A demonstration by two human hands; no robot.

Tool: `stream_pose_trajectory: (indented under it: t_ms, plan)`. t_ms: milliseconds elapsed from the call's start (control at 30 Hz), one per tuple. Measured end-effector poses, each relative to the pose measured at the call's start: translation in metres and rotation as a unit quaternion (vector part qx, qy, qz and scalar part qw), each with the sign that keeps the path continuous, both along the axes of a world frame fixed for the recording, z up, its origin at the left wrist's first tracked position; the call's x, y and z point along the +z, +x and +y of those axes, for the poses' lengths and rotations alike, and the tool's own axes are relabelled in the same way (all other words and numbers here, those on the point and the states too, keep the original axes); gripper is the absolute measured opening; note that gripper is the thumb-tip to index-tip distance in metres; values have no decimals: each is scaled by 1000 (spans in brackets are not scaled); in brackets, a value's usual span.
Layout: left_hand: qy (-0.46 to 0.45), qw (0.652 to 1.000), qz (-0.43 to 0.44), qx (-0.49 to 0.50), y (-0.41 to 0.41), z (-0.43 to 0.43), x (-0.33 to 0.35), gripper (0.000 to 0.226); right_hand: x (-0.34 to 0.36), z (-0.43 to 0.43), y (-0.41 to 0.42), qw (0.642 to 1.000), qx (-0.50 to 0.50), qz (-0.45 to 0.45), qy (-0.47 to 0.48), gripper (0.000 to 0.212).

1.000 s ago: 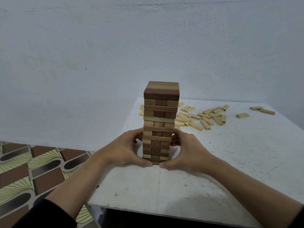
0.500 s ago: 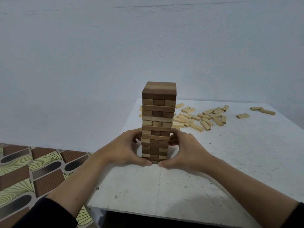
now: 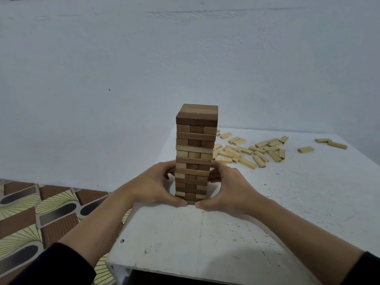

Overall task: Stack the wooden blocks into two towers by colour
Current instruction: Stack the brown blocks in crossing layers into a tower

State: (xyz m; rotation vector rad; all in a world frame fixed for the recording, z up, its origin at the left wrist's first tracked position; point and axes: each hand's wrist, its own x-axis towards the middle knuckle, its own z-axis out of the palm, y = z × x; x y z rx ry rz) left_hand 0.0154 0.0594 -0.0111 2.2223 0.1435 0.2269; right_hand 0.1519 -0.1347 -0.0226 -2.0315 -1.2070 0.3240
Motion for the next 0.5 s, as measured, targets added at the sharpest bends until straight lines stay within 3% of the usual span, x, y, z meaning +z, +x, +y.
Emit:
stream_pose_trajectory:
  t_ms: [500]
  plan:
    - [1, 1000, 12, 11, 4, 21, 1, 69, 1, 22, 5, 1000, 6, -3, 1, 89]
